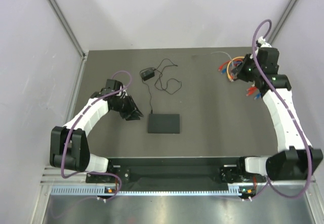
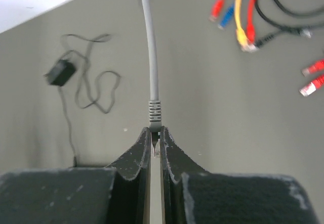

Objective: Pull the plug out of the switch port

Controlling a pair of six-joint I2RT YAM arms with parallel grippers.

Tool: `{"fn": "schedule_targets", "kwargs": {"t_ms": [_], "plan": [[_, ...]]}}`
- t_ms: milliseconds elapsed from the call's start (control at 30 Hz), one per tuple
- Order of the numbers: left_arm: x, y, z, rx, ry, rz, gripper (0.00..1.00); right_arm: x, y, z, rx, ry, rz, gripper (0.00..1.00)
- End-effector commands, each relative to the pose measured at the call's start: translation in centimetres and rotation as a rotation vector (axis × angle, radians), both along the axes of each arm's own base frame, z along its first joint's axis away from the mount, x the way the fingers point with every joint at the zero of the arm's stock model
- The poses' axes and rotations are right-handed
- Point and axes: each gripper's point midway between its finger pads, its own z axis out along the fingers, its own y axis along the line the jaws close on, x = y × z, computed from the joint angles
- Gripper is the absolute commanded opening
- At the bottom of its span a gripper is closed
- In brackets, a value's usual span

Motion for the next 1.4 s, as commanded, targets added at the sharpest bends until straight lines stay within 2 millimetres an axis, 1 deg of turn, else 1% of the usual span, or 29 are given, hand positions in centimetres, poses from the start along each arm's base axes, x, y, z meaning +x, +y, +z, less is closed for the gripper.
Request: {"fn": "schedule_targets", "kwargs": {"t_ms": [0, 33, 100, 133, 167, 200, 233, 267, 333, 367, 467, 567, 667, 733, 767, 800, 900, 933, 967, 1000, 1033, 1067, 1100, 1133, 1167, 1267, 1300, 1333, 1367], "plan": [[0.1, -0.1, 0.6, -0.016, -0.039, -0.007, 0.33, 2.2, -2.7, -0.4, 0.055, 0.018, -0.076, 0.00], [0.1, -0.1, 0.7, -0.018, -0.041, -0.011, 0.33, 2.5, -2.8, -1.1, 0.078, 0.035, -0.072, 0.00], [-0.2, 0.0, 0.6, -0.016, -0.038, -0.018, 0.33, 2.9, -3.9, -3.7, 0.130, 0.095, -0.081, 0.00], [-0.3, 0.0, 0.6, -0.016, -0.035, -0.018, 0.33, 3.2, -5.4, -4.3, 0.159, 0.101, -0.125, 0.00], [-0.3, 0.0, 0.7, -0.016, -0.040, -0.022, 0.33, 3.0, -6.0, -6.4, 0.183, 0.148, -0.144, 0.00], [-0.4, 0.0, 0.8, -0.018, -0.040, -0.023, 0.33, 2.8, -6.3, -7.3, 0.213, 0.171, -0.148, 0.00], [-0.5, 0.0, 0.8, -0.014, -0.039, -0.027, 0.33, 2.7, -7.6, -8.8, 0.244, 0.213, -0.190, 0.00], [-0.6, 0.1, 0.8, -0.011, -0.039, -0.029, 0.33, 2.2, -8.0, -10.5, 0.265, 0.255, -0.210, 0.00], [-0.6, 0.2, 0.9, -0.002, -0.040, -0.031, 0.33, 1.3, -8.9, -12.5, 0.283, 0.314, -0.243, 0.00], [-0.6, 0.3, 0.9, 0.005, -0.042, -0.035, 0.33, 0.4, -9.3, -14.4, 0.286, 0.375, -0.267, 0.00], [-0.6, 0.5, 0.8, 0.022, -0.041, -0.039, 0.33, -1.9, -10.6, -18.4, 0.212, 0.528, -0.327, 0.05], [-0.5, 0.5, 0.7, 0.020, -0.033, -0.039, 0.34, -2.9, -11.4, -20.8, 0.160, 0.604, -0.345, 0.12], [-0.3, 0.5, 0.6, 0.024, -0.031, -0.039, 0.33, -3.5, -12.6, -21.9, 0.089, 0.654, -0.368, 0.20], [-0.4, 0.5, 0.5, 0.025, -0.025, -0.041, 0.33, -3.9, -13.3, -22.1, 0.041, 0.683, -0.369, 0.37], [-0.3, 0.6, 0.5, 0.032, -0.025, -0.041, 0.33, -3.6, -13.2, -21.8, 0.021, 0.678, -0.356, 0.44], [-0.4, 0.6, 0.4, 0.032, -0.021, -0.041, 0.33, -3.6, -13.3, -21.5, -0.015, 0.680, -0.347, 0.55], [-0.4, 0.7, 0.3, 0.038, -0.020, -0.039, 0.33, -1.7, -10.7, -19.2, -0.090, 0.611, -0.255, 0.61], [-0.5, 0.8, 0.2, 0.041, -0.017, -0.038, 0.33, -1.3, -8.4, -18.6, -0.148, 0.604, -0.196, 0.65], [-0.5, 0.7, 0.2, 0.040, -0.014, -0.038, 0.33, -0.1, -7.6, -16.9, -0.197, 0.562, -0.184, 0.66], [-0.5, 0.8, 0.0, 0.043, -0.009, -0.037, 0.33, 0.5, -6.1, -16.1, -0.211, 0.538, -0.150, 0.67], [-0.6, 0.8, -0.1, 0.040, -0.005, -0.037, 0.33, 1.1, -3.8, -15.4, -0.224, 0.513, -0.093, 0.67], [-0.6, 0.7, -0.2, 0.039, -0.004, -0.037, 0.33, 2.1, -0.1, -14.0, -0.235, 0.456, -0.008, 0.67], [-0.6, 0.7, -0.3, 0.036, 0.000, -0.037, 0.34, 2.5, 1.9, -13.5, -0.234, 0.430, 0.042, 0.68], [-0.8, 0.5, -0.5, 0.021, 0.014, -0.039, 0.33, 2.5, 5.4, -13.3, -0.239, 0.410, 0.126, 0.68], [-0.8, 0.3, -0.6, 0.011, 0.015, -0.042, 0.33, 3.5, 7.5, -12.2, -0.219, 0.349, 0.172, 0.68], [-1.1, -0.1, -1.0, -0.019, 0.035, -0.044, 0.33, 3.5, 16.0, -11.0, -0.065, 0.269, 0.432, 0.68], [-1.4, -0.1, -1.3, -0.021, 0.051, -0.041, 0.34, 3.2, 17.8, -11.1, -0.025, 0.271, 0.489, 0.68], [-1.6, -0.2, -1.5, -0.027, 0.059, -0.043, 0.34, 3.1, 20.3, -11.9, 0.011, 0.300, 0.550, 0.67], [-1.8, -0.4, -1.6, -0.042, 0.068, -0.048, 0.34, 2.8, 21.6, -12.2, 0.046, 0.321, 0.584, 0.66]]}}
